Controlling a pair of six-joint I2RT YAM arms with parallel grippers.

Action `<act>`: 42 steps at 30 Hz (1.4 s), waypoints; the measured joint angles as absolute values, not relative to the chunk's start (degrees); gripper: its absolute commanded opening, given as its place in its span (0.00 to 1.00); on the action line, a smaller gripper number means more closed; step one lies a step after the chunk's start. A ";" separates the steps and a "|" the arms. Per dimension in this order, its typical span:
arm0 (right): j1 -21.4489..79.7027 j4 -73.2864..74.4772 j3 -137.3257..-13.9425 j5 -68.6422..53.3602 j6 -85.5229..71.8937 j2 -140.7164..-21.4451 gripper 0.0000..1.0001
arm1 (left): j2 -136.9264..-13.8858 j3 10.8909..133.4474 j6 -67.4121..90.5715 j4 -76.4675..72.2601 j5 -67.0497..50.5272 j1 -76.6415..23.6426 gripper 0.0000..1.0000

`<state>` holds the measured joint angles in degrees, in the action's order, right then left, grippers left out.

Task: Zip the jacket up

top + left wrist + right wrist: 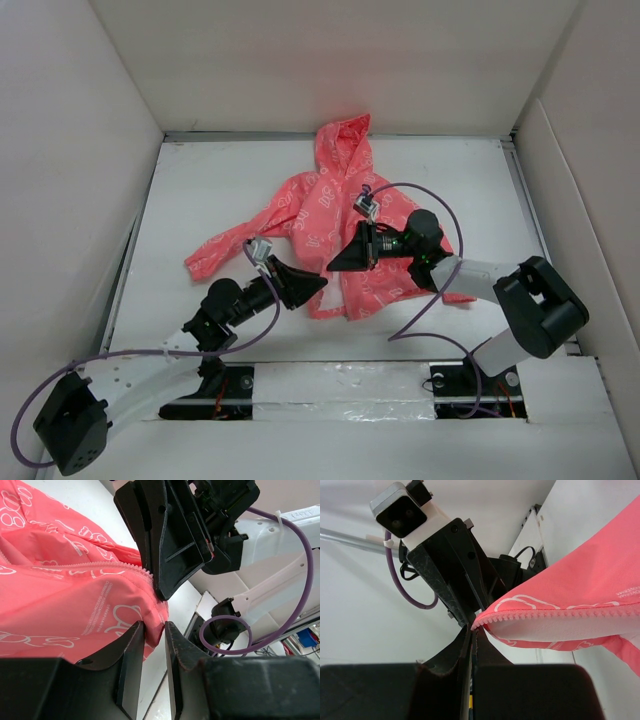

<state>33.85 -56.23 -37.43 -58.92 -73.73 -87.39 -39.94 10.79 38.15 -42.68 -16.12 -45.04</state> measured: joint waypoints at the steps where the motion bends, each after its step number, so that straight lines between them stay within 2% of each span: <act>1: 33.85 -55.81 -37.43 -58.92 -73.49 -87.39 0.00 | -39.99 10.79 38.19 -42.65 -16.12 -45.04 0.15; 5: 33.85 -55.40 -37.43 -58.92 -72.84 -87.39 0.00 | -40.01 10.76 38.44 -42.74 -16.14 -45.06 0.00; 7: 33.82 -55.05 -37.43 -58.92 -72.58 -87.39 0.00 | -40.01 10.76 38.50 -42.76 -16.19 -45.06 0.00; 8: 33.82 -54.87 -37.43 -58.92 -72.42 -87.39 0.06 | -40.03 10.76 38.61 -42.72 -16.16 -45.06 0.00; 9: 33.82 -54.72 -37.43 -58.89 -72.25 -87.39 0.15 | -40.01 10.76 38.89 -42.65 -16.14 -45.06 0.00; 10: 33.82 -54.48 -37.43 -58.87 -71.88 -87.39 0.35 | -40.01 10.74 39.16 -42.63 -16.10 -45.06 0.00; 13: 33.58 -52.47 -37.43 -58.46 -69.45 -86.96 0.64 | -39.24 10.74 41.32 -42.48 -15.09 -45.04 0.00; 16: 32.88 -47.64 -37.43 -56.45 -64.66 -83.94 0.76 | -37.10 10.74 45.08 -41.71 -12.84 -45.04 0.00; 21: 31.88 -38.50 -37.45 -49.28 -54.72 -74.85 0.77 | -34.24 10.79 52.66 -39.42 -8.58 -44.97 0.00; 22: 31.88 -36.40 -37.39 -47.20 -52.73 -72.64 0.70 | -34.06 10.98 54.06 -38.35 -8.03 -44.62 0.00; 23: 31.88 -33.98 -37.12 -44.47 -50.70 -70.13 0.58 | -34.06 11.29 55.42 -37.21 -7.77 -44.12 0.00; 24: 31.94 -31.92 -36.75 -41.93 -49.17 -67.90 0.28 | -34.11 11.57 56.55 -36.29 -7.60 -43.57 0.00; 26: 32.91 -25.12 -35.27 -34.54 -45.80 -61.32 0.00 | -34.41 12.03 58.39 -35.09 -7.62 -42.13 0.00; 30: 37.41 -12.10 -30.81 -18.98 -42.11 -50.65 0.00 | -35.73 12.21 61.78 -33.89 -8.29 -39.48 0.00; 34: 41.71 -1.87 -24.84 -9.30 -42.44 -45.32 0.00 | -36.91 12.01 65.06 -34.52 -9.58 -37.80 0.00; 39: 48.03 4.80 -17.80 -2.63 -47.03 -45.01 0.25 | -38.63 11.66 67.57 -36.27 -11.00 -37.63 0.00; 40: 49.45 5.37 -16.97 -1.76 -48.21 -45.34 0.37 | -38.89 11.57 67.85 -36.67 -11.29 -37.63 0.00; 42: 52.40 6.50 -15.99 0.05 -50.37 -45.98 0.46 | -39.05 11.20 68.10 -37.36 -11.68 -37.63 0.00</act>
<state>52.40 6.50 -15.99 0.05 -50.37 -45.98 -39.05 11.20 68.10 -37.36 -11.68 -37.63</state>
